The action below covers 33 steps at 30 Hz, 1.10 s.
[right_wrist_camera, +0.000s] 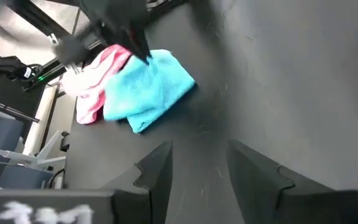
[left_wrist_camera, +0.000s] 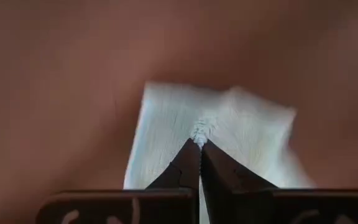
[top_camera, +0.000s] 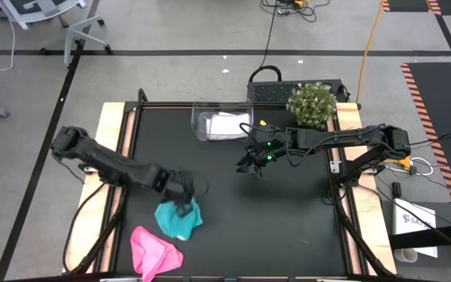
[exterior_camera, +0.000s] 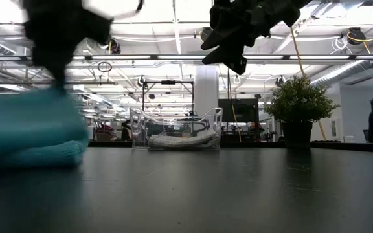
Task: Fold microfiber towels
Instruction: Fold the blue microfiber towel
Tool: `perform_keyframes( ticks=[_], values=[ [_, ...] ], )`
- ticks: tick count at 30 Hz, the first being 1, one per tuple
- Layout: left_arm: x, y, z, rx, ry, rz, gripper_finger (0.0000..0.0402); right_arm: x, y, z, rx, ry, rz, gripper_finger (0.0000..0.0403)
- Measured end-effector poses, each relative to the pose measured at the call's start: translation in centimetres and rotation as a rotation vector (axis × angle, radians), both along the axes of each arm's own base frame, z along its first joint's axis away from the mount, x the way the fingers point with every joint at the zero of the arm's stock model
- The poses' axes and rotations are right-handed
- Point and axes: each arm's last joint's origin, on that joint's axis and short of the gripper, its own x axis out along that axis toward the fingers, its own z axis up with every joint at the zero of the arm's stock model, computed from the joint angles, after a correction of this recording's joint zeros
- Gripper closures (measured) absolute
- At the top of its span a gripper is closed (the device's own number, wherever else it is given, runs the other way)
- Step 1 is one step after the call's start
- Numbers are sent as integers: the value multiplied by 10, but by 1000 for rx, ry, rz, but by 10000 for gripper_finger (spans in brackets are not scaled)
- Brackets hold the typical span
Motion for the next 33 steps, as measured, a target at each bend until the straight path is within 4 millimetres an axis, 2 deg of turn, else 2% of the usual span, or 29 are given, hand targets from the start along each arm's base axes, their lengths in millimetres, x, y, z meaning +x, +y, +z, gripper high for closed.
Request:
perform_keyframes(
  ticks=[5, 7, 9, 13, 21, 28, 33],
  values=[
    [6, 26, 78, 300, -343, 133, 399, 2, 2, 2, -17, -34, 15, 293],
    [4, 35, 102, 413, -411, 155, 399, 4, 4, 5, -18, -68, 19, 308],
    [6, 43, 123, 506, -480, 178, 399, 6, 5, 8, -22, -103, 25, 322],
    [8, 58, 148, 618, -558, 222, 399, 10, 12, 15, -35, -189, 47, 352],
    [18, 78, 145, 598, -541, 182, 399, 13, 26, 19, -108, -241, 20, 400],
    [23, 82, 143, 612, -528, 140, 397, 16, 23, 12, -16, -214, -121, 377],
    [23, 87, 144, 629, -526, 138, 398, 28, 24, -21, 128, -235, -181, 338]
  ],
)
